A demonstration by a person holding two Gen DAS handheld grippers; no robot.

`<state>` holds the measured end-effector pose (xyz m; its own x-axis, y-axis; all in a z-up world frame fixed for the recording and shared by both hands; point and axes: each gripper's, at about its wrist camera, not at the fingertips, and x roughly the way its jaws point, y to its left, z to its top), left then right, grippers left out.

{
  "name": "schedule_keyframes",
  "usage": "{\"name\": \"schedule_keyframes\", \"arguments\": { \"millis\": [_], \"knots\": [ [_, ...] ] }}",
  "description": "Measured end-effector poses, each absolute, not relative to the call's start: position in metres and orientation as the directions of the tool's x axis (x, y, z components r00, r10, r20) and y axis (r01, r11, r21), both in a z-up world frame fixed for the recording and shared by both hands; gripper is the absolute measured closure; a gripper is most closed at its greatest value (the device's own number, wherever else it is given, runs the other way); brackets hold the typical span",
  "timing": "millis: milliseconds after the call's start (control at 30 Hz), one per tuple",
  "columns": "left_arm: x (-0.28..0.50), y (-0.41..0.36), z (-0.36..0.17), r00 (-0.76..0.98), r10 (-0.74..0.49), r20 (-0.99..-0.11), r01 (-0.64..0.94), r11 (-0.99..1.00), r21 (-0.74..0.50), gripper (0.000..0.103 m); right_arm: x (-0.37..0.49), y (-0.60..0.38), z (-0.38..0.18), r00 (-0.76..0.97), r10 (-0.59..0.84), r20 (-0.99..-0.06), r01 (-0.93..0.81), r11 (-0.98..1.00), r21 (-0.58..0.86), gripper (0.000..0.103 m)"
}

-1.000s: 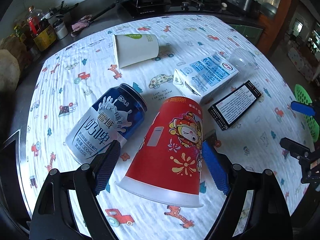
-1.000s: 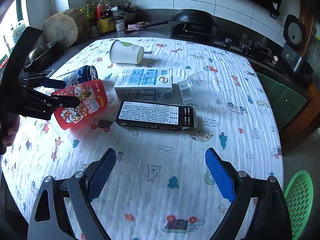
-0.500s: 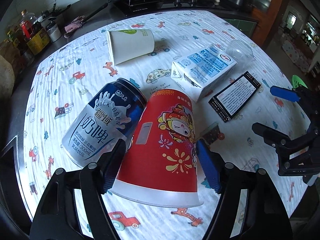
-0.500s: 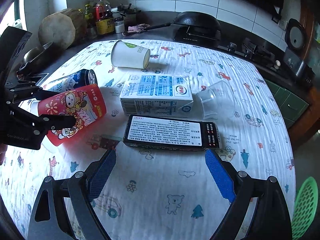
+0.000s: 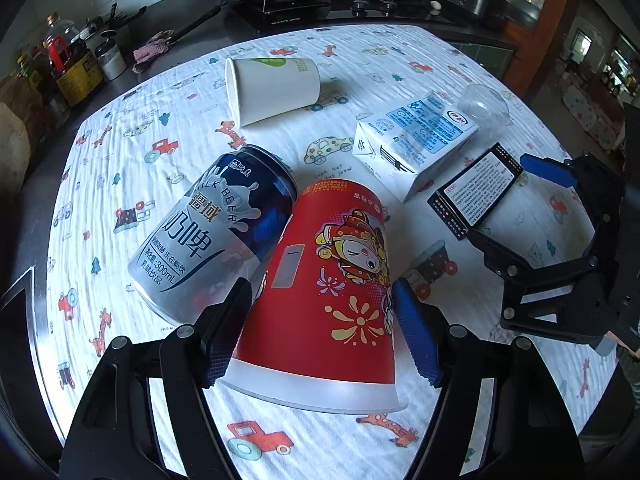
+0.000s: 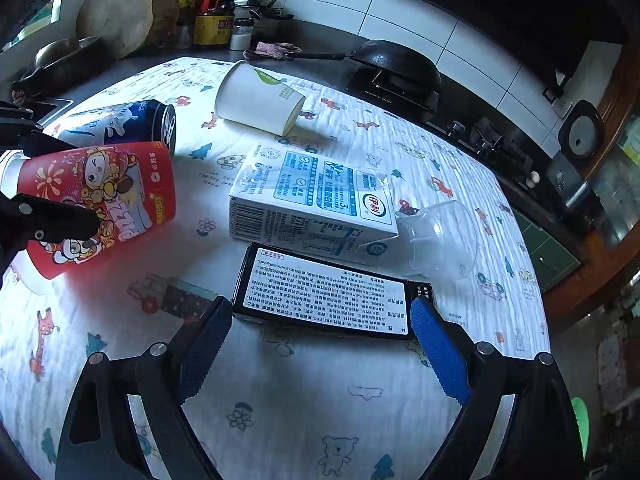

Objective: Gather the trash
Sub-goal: 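Grasp the black box with the right tool while the left tool grasps the red paper cup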

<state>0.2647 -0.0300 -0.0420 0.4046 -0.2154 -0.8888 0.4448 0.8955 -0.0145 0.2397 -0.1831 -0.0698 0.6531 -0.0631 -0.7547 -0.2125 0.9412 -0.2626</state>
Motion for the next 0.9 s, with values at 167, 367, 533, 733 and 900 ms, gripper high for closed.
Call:
{"name": "schedule_keyframes", "arguments": {
  "millis": [167, 367, 533, 733, 900],
  "knots": [
    [0.265, -0.03, -0.042, 0.405, -0.217, -0.888, 0.449, 0.894, -0.014, 0.032, 0.231, -0.206, -0.07, 0.642, -0.098, -0.76, -0.173, 0.947, -0.269, 0.015],
    [0.264, -0.031, -0.042, 0.404, -0.213, -0.889, 0.453, 0.892, -0.008, 0.032, 0.225, -0.246, -0.071, 0.598, -0.143, -0.788, -0.088, 0.966, -0.243, 0.015],
    [0.265, -0.032, -0.042, 0.403, -0.215, -0.889, 0.459, 0.888, -0.007, 0.032, 0.228, -0.266, -0.062, 0.542, -0.023, -0.84, -0.044, 0.997, -0.056, 0.015],
    [0.267, -0.029, -0.042, 0.398, -0.234, -0.887, 0.462, 0.886, -0.026, 0.032, 0.251, -0.26, -0.054, 0.452, 0.09, -0.888, 0.058, 0.99, 0.13, 0.025],
    [0.267, -0.03, -0.043, 0.398, -0.245, -0.884, 0.476, 0.879, -0.029, 0.032, 0.271, -0.26, -0.053, 0.385, 0.168, -0.907, 0.198, 0.945, 0.259, 0.037]
  ]
}}
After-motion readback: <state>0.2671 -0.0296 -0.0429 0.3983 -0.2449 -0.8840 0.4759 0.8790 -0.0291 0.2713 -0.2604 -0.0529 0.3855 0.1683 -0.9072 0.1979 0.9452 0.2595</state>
